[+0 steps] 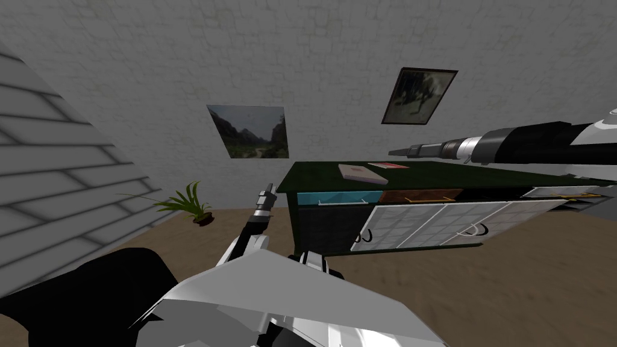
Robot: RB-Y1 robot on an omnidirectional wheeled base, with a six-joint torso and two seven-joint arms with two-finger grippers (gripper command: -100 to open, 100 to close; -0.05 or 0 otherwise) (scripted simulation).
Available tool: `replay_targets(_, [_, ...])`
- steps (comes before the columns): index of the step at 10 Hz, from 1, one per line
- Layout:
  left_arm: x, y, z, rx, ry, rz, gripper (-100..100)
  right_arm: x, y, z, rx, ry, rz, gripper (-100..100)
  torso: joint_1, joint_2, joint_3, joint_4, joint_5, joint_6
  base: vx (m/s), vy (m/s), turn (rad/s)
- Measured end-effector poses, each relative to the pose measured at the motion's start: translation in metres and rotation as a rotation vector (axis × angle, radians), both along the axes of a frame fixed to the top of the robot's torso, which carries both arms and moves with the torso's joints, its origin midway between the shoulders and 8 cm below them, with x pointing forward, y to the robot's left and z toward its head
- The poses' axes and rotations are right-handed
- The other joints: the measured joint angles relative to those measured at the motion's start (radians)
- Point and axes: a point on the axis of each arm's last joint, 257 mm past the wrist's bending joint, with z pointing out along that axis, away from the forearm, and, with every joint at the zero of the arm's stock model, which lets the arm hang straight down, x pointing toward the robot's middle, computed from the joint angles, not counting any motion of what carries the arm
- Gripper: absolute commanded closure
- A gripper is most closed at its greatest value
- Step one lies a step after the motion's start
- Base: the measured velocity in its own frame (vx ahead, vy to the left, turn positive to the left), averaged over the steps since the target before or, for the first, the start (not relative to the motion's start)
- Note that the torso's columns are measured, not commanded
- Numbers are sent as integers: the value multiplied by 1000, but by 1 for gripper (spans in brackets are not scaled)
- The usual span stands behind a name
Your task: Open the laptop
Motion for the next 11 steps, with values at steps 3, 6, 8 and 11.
replay_targets(3, [0,0,0,0,0,1,0,0,1,1,1,0,1,-100,0,0,0,0,0,1,-3,4,-13])
replay_targets(6, [0,1,0,1,-1,2,0,0,5,4,-1,0,4,-100,-1,0,0,0,0,0,-4,-4,-17])
replay_targets(8, [-1,2,1,1,-1,5,0,1,7,6,1,1,7,-100,-3,0,0,0,-1,2,1,-10,1])
replay_targets(11, [-1,3,0,2,-1,8,0,1,7,6,1,1,7,-100,-2,0,0,0,-1,2,0,0,0])
